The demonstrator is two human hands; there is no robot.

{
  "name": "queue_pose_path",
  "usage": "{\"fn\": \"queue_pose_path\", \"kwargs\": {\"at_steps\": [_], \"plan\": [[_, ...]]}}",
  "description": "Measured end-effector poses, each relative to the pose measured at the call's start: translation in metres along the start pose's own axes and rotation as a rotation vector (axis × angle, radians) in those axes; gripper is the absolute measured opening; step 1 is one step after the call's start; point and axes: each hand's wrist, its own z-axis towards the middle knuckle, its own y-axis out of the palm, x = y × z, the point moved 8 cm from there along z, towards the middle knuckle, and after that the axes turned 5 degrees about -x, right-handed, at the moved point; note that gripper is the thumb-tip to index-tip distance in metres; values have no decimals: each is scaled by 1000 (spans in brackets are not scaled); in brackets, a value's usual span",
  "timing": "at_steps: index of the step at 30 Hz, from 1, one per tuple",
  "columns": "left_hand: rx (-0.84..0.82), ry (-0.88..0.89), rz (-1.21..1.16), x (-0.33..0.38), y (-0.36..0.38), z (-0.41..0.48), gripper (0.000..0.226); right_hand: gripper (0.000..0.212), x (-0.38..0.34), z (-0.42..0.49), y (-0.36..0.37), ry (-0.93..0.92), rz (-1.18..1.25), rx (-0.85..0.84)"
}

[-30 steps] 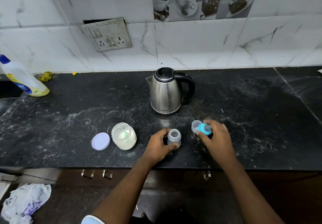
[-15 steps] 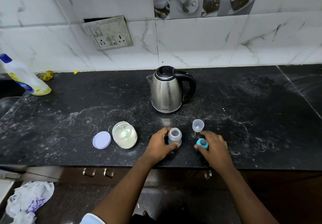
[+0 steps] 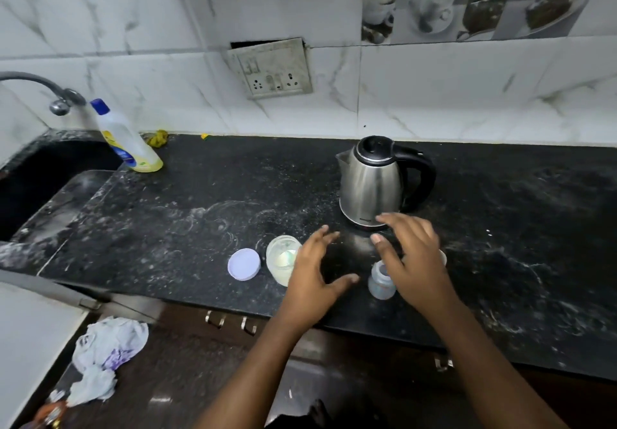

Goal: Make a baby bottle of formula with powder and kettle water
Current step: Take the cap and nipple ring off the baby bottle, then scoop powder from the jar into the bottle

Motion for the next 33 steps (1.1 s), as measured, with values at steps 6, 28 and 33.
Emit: {"fn": "queue_pose_path", "kwargs": {"at_steps": [6, 28, 33], "plan": [[175, -325, 205, -71, -84, -21, 122, 19, -76, 56, 94, -165, 20, -266], [145, -151, 57, -104, -49, -4, 88, 47, -51, 53, 190, 273, -475, -908], [146, -154, 45, -106, -47, -3, 90, 32, -54, 54, 183, 298, -432, -865]]}}
